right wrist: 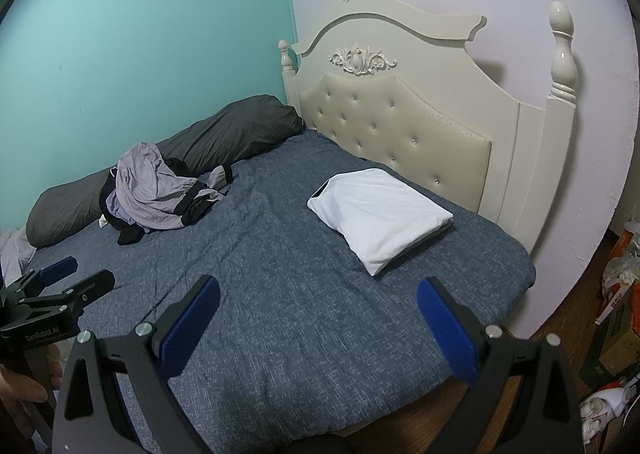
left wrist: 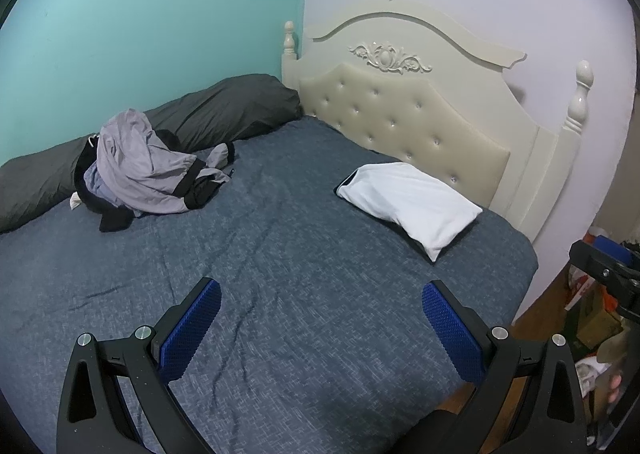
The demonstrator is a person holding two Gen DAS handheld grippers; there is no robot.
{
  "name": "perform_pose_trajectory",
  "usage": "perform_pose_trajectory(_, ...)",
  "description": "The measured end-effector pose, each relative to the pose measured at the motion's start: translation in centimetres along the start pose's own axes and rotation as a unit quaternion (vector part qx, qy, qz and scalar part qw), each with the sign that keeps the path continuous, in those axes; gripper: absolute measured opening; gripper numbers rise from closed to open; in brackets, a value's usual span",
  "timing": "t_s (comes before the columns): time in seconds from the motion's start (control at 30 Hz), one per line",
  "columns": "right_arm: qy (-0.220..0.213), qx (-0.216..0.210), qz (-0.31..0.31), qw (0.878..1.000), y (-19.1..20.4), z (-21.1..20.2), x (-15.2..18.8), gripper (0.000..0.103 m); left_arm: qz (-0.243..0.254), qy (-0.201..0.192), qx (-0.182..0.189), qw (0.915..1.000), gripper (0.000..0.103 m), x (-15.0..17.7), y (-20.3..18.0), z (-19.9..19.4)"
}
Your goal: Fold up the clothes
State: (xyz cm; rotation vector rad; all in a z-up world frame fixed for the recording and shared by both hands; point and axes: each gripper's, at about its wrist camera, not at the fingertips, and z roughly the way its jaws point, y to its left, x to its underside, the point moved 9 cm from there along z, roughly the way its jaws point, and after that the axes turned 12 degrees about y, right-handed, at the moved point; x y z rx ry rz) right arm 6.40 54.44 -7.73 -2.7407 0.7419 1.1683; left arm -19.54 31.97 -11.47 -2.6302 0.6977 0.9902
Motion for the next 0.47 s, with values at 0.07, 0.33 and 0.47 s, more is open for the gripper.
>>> perform_pose_trajectory(0.07,0.000,0.000,0.000,1.000,-0.01,-0.01,-0.03,0.100,0.000,0.000,-0.001,1.0000,0.103,0.06,0.05,0.01)
perform_pose_trajectory(0.33,0.000,0.000,0.001,1.000,-0.02,-0.08,0.01,0.100,0.003,0.002,0.006,1.0000,0.103,0.07,-0.27,0.06)
perform_pose_trajectory(0.47,0.000,-0.001,0.002,1.000,-0.14,-0.10,-0.01,0.100,0.001,0.002,0.006,1.0000,0.103,0.13,-0.26,0.12)
